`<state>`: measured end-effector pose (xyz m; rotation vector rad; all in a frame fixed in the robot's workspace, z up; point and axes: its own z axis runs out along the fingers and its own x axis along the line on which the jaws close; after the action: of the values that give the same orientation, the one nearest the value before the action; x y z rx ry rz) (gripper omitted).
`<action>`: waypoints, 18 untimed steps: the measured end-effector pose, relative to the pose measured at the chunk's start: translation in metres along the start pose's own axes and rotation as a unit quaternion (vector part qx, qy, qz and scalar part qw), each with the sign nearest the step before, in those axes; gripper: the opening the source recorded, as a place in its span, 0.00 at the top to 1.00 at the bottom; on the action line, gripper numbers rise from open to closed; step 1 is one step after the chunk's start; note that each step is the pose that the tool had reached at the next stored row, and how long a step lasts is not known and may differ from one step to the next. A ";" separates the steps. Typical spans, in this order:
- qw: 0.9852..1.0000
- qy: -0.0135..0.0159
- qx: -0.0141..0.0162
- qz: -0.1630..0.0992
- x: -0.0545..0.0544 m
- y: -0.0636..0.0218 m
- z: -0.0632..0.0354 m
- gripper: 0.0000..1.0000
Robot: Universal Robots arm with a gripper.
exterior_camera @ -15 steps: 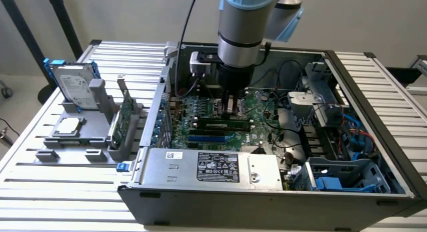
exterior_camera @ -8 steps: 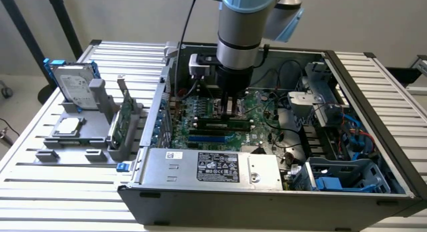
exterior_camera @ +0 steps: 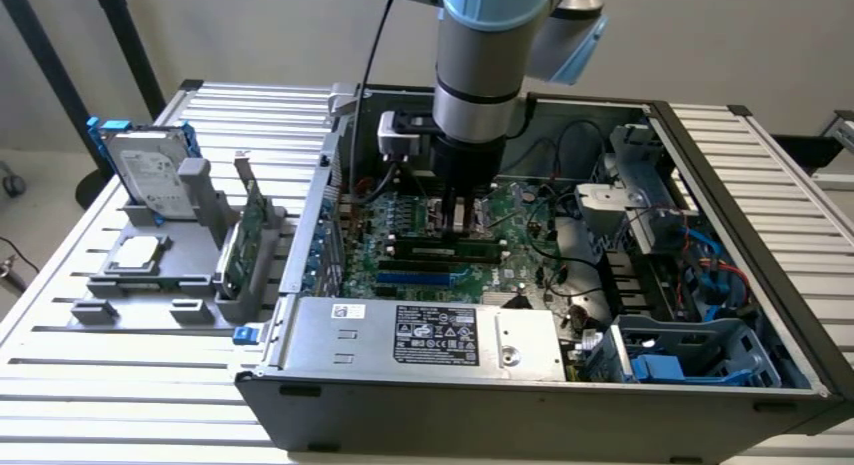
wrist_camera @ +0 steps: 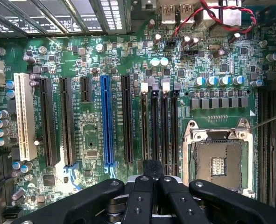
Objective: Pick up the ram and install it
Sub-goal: 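Press down the ram until it locks into place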
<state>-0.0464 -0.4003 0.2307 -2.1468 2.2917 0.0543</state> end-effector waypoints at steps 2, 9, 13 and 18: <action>1.000 0.000 0.000 0.000 0.000 0.0000 0.0009 0.89; 1.000 0.000 0.000 -0.003 0.000 0.0003 0.0039 0.89; 1.000 0.000 -0.001 -0.003 0.001 0.0005 -0.0030 0.89; 1.000 0.000 -0.003 -0.003 0.001 0.0008 -0.0145 0.89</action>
<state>-0.0469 -0.4014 0.2452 -2.1568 2.2881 0.0613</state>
